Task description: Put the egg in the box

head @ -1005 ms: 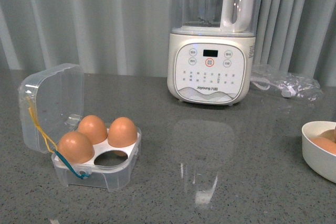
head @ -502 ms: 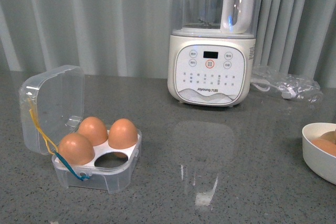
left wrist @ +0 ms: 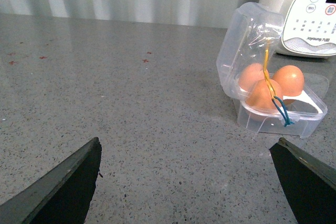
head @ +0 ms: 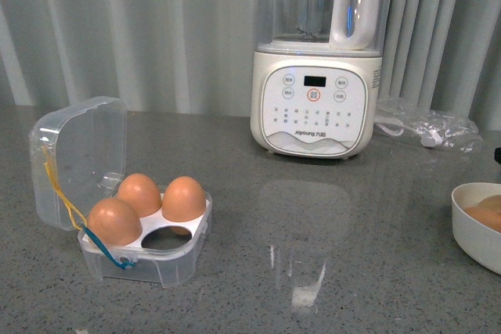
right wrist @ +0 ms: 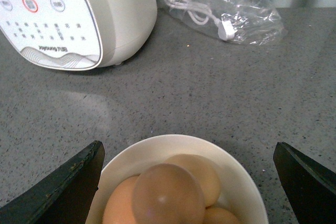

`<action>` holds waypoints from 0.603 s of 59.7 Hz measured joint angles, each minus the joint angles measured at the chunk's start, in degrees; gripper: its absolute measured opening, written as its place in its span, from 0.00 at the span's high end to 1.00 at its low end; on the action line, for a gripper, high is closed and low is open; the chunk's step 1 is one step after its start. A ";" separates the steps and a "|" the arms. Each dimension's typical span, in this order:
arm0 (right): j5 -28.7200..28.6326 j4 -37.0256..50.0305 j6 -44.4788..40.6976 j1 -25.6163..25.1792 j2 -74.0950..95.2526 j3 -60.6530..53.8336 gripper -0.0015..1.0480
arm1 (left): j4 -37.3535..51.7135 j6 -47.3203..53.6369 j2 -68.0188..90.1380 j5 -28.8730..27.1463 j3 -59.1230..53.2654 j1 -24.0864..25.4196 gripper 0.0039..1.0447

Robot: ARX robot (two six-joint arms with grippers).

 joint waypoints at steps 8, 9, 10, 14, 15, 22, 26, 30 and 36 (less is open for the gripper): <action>0.15 0.00 -1.51 0.74 0.68 0.00 0.07 | 0.00 0.00 0.00 -0.02 0.00 0.00 0.06; 0.13 0.02 -1.60 0.76 0.85 0.00 0.07 | 0.00 0.00 0.00 0.00 0.00 0.00 0.06; 0.13 0.02 -1.70 0.79 0.92 0.00 0.07 | 0.00 0.00 0.00 0.00 0.00 0.00 0.06; 0.13 0.02 -2.16 0.81 1.36 0.00 0.07 | 0.00 0.00 0.00 0.00 0.00 0.00 0.06; 0.13 0.02 -2.21 0.81 1.51 0.00 0.07 | 0.00 0.00 0.00 0.00 0.00 0.00 0.06; -0.02 0.17 -2.54 0.81 2.08 0.00 0.07 | 0.00 0.00 0.00 0.00 0.00 0.00 0.06; -0.50 0.26 -2.54 0.74 2.45 0.00 0.07 | 0.00 0.00 0.00 -0.02 0.00 0.00 0.06; -0.57 0.35 -2.56 0.70 2.95 0.00 0.07 | 0.00 0.00 0.00 -0.02 0.00 0.00 0.06; -0.57 0.74 -2.58 0.61 3.65 0.00 0.07 | 0.00 0.00 0.00 0.00 0.00 0.00 0.06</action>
